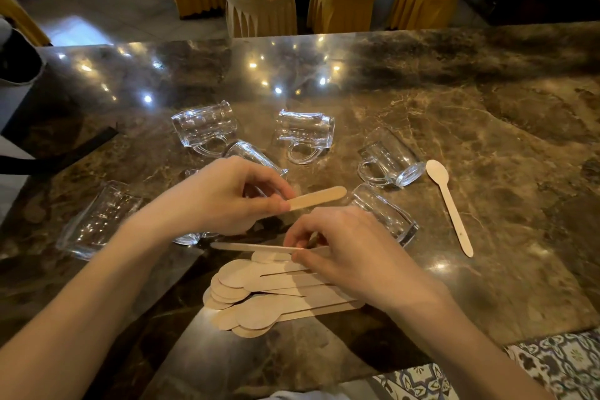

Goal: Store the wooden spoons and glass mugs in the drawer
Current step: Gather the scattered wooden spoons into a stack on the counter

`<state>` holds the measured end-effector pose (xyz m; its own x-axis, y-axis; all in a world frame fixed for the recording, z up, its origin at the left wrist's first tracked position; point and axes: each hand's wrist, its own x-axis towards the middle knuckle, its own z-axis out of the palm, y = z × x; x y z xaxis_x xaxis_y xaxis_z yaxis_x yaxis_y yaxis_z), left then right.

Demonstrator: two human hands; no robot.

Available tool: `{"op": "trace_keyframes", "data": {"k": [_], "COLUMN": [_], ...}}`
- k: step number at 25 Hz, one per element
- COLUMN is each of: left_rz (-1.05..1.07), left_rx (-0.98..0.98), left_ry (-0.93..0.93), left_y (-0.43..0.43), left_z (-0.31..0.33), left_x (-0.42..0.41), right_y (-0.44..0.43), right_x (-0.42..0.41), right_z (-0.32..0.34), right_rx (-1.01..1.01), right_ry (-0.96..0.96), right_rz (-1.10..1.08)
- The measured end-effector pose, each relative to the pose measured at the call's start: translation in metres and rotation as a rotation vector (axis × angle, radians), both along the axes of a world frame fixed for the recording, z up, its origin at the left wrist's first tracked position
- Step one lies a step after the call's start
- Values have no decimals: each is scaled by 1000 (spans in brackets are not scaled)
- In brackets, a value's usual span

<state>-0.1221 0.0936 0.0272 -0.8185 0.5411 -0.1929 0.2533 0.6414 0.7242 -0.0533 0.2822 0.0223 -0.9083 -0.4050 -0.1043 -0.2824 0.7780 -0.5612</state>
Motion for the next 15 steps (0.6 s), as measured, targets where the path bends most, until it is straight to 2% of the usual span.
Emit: {"op": "trace_keyframes", "data": {"k": [6, 15], "left_rz": [-92, -116], "left_rx": [-60, -87], "left_ry": [-33, -98], "left_y": [3, 4], "left_z": [-12, -29], "left_x": [11, 15], "right_y": [-5, -6], "right_x": [10, 17], "right_z": [-12, -22], "right_rx": [55, 72], "right_ry": [-5, -18], "right_rz": [22, 11]}}
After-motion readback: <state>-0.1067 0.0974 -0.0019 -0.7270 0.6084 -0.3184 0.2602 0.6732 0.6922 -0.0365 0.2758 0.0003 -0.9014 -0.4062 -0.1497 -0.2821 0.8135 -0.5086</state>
